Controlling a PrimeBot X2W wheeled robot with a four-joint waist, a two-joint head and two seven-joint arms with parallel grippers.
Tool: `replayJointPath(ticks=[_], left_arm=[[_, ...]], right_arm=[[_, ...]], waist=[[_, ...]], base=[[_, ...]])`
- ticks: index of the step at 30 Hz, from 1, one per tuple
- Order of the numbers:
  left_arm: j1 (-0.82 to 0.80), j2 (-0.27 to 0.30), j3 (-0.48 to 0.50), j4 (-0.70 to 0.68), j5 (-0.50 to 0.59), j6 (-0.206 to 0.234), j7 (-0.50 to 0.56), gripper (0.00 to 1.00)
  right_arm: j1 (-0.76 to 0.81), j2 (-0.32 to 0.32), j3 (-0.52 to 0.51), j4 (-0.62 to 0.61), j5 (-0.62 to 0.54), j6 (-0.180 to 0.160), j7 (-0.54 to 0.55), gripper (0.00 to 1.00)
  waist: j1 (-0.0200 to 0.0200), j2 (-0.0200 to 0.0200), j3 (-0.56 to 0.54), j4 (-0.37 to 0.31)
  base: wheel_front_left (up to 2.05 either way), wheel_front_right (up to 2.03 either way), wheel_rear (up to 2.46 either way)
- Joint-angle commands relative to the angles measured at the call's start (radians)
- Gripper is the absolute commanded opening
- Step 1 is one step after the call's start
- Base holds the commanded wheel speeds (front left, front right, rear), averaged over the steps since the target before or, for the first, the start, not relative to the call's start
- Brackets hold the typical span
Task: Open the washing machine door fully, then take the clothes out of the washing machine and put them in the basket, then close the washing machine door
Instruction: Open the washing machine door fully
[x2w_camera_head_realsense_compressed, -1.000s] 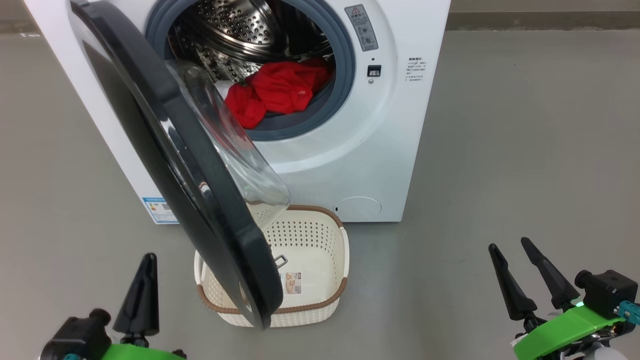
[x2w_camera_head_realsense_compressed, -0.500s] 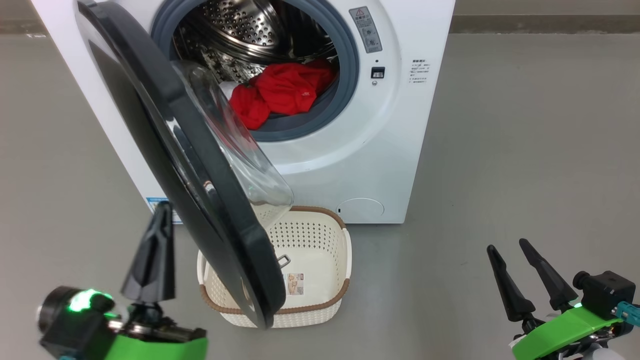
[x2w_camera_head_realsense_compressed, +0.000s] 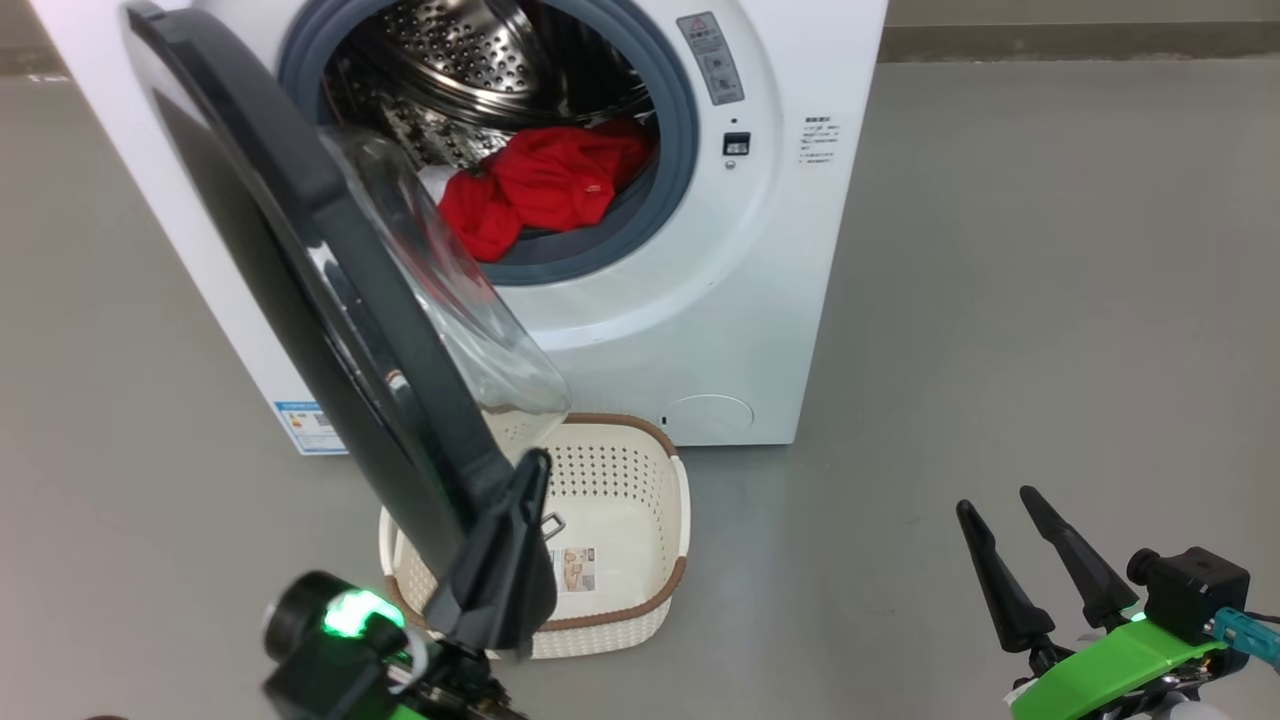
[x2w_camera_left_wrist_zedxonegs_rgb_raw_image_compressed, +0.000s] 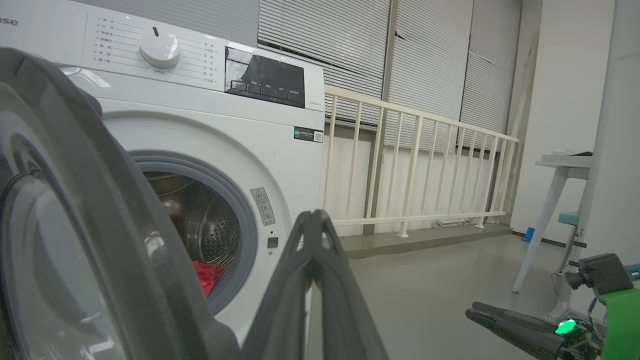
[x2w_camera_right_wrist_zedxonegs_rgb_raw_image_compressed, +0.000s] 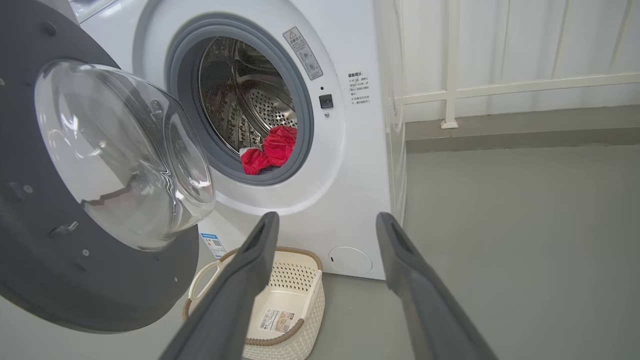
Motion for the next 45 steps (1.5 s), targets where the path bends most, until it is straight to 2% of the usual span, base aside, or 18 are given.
replayJointPath(ticks=[1,8,13,22,35,45], left_arm=[[-0.045,0.011,0.024,-0.012,-0.006,-0.003,-0.005,0.0],[-0.067,0.0,-0.023,0.12,-0.064,-0.003,-0.005,0.0],[-0.085,-0.011,-0.005,0.223,-0.104,-0.003,-0.005,0.0],[-0.104,-0.017,0.025,0.332,-0.143,-0.003,-0.005,0.0],[-0.075,-0.02,0.079,0.346,-0.131,-0.003,-0.005,0.0],[-0.038,-0.02,0.129,0.341,-0.111,-0.002,-0.005,0.0]], right_arm=[[-0.007,-0.011,0.023,-0.02,0.001,0.003,-0.012,1.0],[-0.014,-0.005,0.029,-0.014,0.008,0.003,-0.012,1.0],[-0.022,0.006,0.024,-0.012,0.008,0.003,-0.012,1.0],[-0.025,0.02,0.011,-0.009,0.0,0.003,-0.012,1.0],[-0.026,0.022,0.016,0.006,0.009,0.003,-0.012,1.0],[-0.021,0.029,0.02,0.013,0.011,0.003,-0.012,1.0]], waist=[[0.0,0.0,0.002,-0.007],[0.0,0.0,0.019,-0.043],[0.0,0.0,0.042,-0.067],[0.0,0.0,0.055,-0.064],[0.0,0.0,0.046,0.002],[0.0,0.0,0.03,0.092]], base=[[0.0,0.0,0.0],[0.0,0.0,0.0],[0.0,0.0,0.0],[0.0,0.0,0.0],[0.0,0.0,0.0],[0.0,0.0,0.0]])
